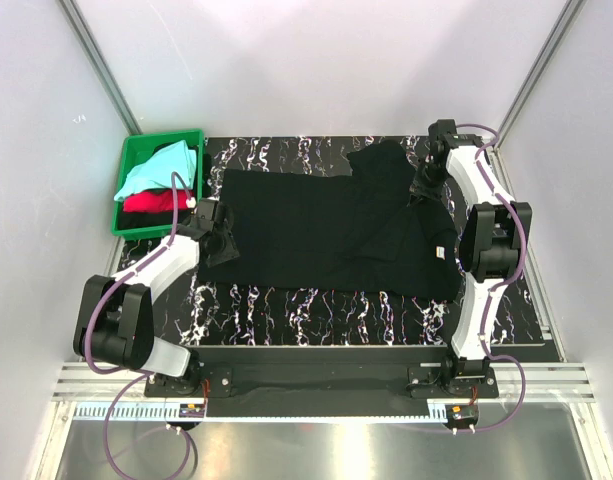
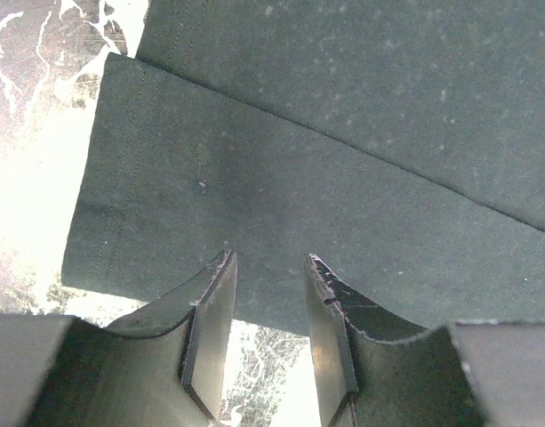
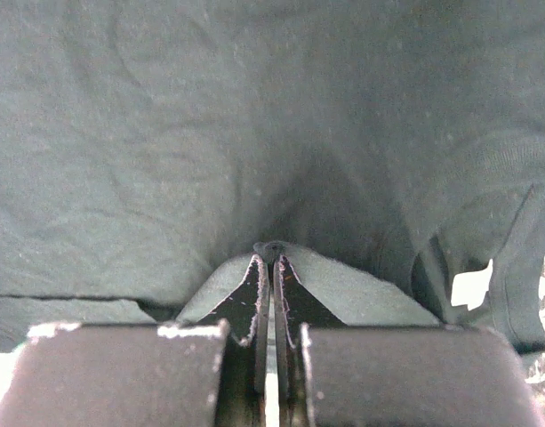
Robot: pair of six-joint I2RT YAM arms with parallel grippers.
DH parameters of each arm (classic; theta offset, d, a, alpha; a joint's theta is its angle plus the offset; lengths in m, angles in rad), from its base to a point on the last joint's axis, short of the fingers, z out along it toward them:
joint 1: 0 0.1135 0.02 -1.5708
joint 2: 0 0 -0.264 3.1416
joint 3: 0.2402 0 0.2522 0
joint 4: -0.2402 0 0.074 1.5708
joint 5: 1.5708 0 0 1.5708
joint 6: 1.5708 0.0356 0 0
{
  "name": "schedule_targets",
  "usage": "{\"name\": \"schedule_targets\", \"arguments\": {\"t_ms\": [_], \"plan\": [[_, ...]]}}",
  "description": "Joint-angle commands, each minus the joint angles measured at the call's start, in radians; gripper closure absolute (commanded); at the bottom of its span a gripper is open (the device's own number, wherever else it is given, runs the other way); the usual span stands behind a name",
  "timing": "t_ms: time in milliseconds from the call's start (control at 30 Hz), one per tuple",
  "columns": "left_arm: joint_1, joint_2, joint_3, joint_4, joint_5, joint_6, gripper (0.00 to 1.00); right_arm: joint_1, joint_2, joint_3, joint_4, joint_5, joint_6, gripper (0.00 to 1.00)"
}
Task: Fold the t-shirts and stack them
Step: Fold the tshirt
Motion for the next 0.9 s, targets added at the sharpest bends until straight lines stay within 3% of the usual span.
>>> {"name": "schedule_targets", "arguments": {"t_ms": [0, 233, 300, 333, 400, 433, 467, 667, 867], "plan": [[-0.001, -0.043, 0.017, 0.004, 0.023, 0.000, 0.59, 0.006, 0.033, 0.072, 0.017, 0.031, -0.003, 1.00], [0.000, -0.062, 0.015, -0.025, 0.052, -0.003, 0.59, 0.005, 0.119, 0.133, 0.013, 0.002, 0.010, 0.98], [-0.001, -0.060, 0.020, -0.028, 0.058, 0.001, 0.59, -0.014, 0.133, 0.147, 0.003, -0.023, 0.024, 0.84], [0.000, -0.059, 0.026, -0.037, 0.060, 0.011, 0.58, -0.029, 0.122, 0.145, -0.010, -0.029, 0.041, 0.68], [0.000, -0.062, 0.046, -0.066, 0.057, 0.017, 0.58, -0.102, 0.049, 0.095, -0.023, -0.043, 0.067, 0.51], [0.000, -0.066, 0.052, -0.071, 0.057, 0.030, 0.57, -0.127, 0.009, 0.017, -0.027, -0.041, 0.101, 0.37], [0.000, -0.069, 0.056, -0.073, 0.057, 0.035, 0.57, -0.150, -0.037, -0.035, -0.026, -0.040, 0.119, 0.31], [0.005, -0.071, 0.044, -0.068, 0.070, 0.049, 0.57, -0.228, -0.402, -0.450, -0.029, 0.080, 0.182, 0.18], [0.041, 0.003, 0.026, -0.047, 0.103, 0.044, 0.57, -0.374, -0.545, -0.721, 0.011, 0.014, 0.280, 0.27]]}}
